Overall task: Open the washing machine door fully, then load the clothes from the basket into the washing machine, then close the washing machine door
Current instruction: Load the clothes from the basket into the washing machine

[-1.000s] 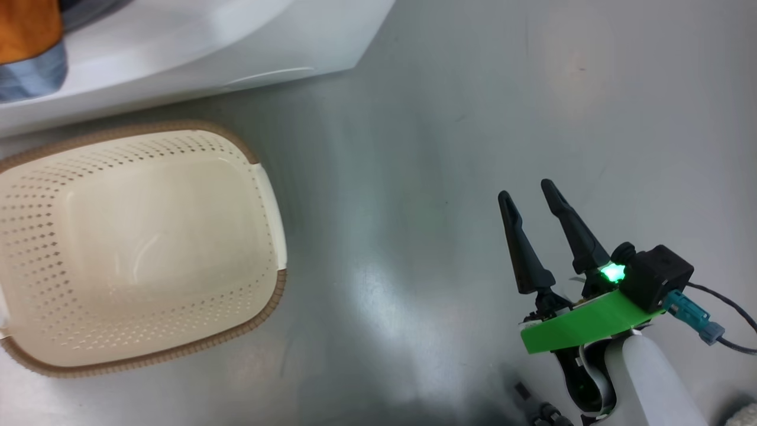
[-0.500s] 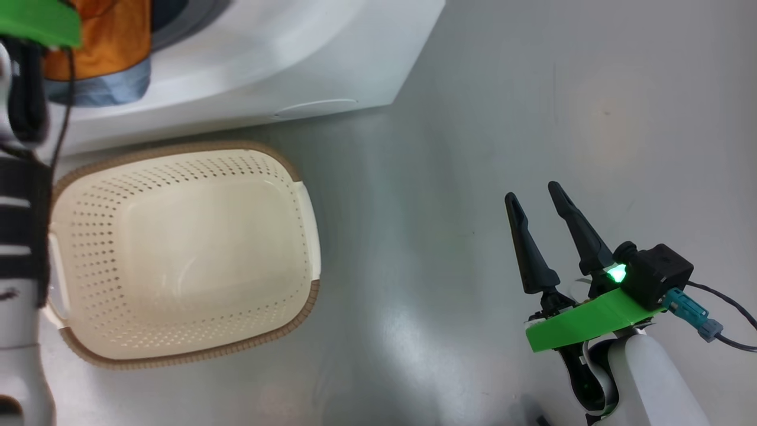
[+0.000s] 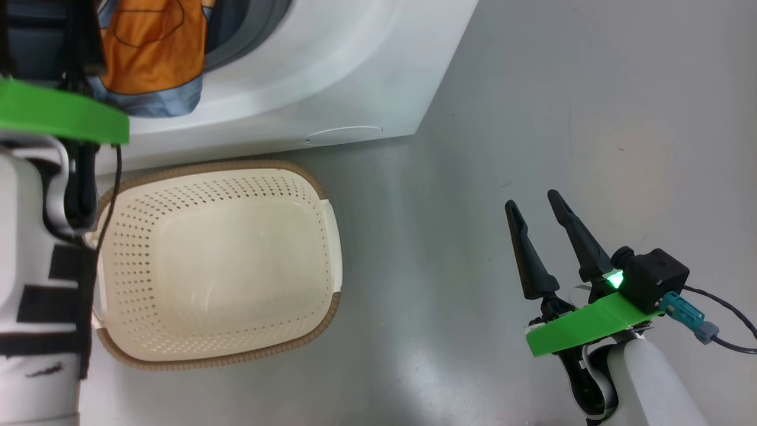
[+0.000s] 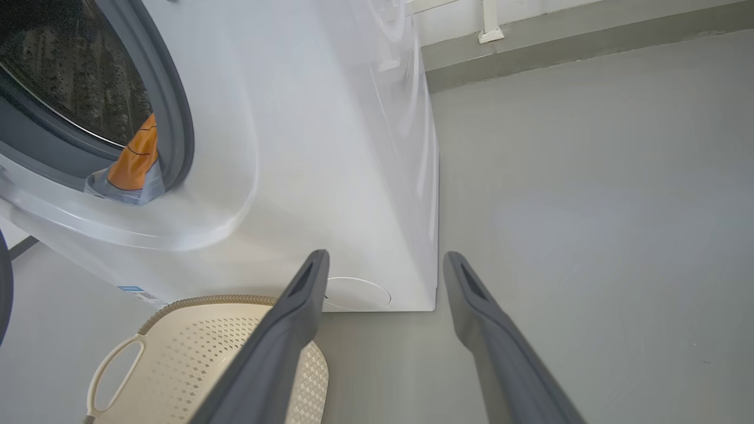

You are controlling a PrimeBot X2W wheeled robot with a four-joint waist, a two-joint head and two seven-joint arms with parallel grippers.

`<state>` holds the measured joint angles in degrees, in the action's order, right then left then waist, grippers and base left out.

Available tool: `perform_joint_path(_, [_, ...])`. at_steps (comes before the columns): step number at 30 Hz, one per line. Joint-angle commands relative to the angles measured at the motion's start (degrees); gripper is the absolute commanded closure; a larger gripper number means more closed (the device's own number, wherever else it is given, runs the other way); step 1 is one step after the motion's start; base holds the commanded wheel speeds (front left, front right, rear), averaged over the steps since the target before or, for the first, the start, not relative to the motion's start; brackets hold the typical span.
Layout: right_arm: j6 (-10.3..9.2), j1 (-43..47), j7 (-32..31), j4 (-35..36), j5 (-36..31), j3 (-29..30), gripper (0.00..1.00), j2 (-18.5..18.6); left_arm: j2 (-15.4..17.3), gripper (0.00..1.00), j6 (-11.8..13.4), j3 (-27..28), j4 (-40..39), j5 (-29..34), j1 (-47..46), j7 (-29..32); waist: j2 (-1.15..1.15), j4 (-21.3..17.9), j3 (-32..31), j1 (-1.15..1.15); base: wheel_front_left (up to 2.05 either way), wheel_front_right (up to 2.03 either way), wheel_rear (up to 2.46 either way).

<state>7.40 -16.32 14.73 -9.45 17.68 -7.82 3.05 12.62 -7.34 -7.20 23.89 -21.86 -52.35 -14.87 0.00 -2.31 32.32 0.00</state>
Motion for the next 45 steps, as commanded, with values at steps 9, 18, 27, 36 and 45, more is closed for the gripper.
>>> perform_joint_path(9, [0.09, 2.3, 0.3, 1.1, -1.0, -0.5, 0.00, -0.2, -0.7, 0.00, -0.1, 5.3, -7.6, 2.2, 11.5, -0.1, 0.00, 1.2, -1.3, 0.00, 0.00, 0.00, 0.00])
perform_joint_path(18, [0.09, 2.2, 0.3, 0.8, -0.7, -0.9, 0.00, -0.2, -3.7, 0.00, 0.0, 9.4, -11.7, 3.0, 18.2, -0.1, 0.00, 1.5, -1.6, 0.00, 0.00, 0.00, 0.00])
perform_joint_path(27, [0.09, 1.9, 0.3, 0.8, -0.8, -1.1, 0.00, -0.2, -4.4, 0.00, -0.1, 12.1, -13.7, 4.8, 24.4, -0.1, 0.00, 1.4, -1.6, 0.00, 0.00, 0.00, 0.00])
perform_joint_path(36, [0.09, 2.0, 0.3, 0.8, -1.0, -0.8, 0.00, -0.2, -5.3, 0.00, -0.1, 14.5, -15.5, 5.6, 29.2, -0.1, 0.00, 1.4, -1.7, 0.00, 0.00, 0.00, 0.00])
perform_joint_path(45, [0.09, 1.9, 0.3, 0.8, -1.1, -0.9, 0.00, -0.2, -6.1, 0.00, -0.1, 16.0, -16.2, 6.0, 32.7, -0.1, 0.00, 1.4, -1.8, 0.00, 0.00, 0.00, 0.00])
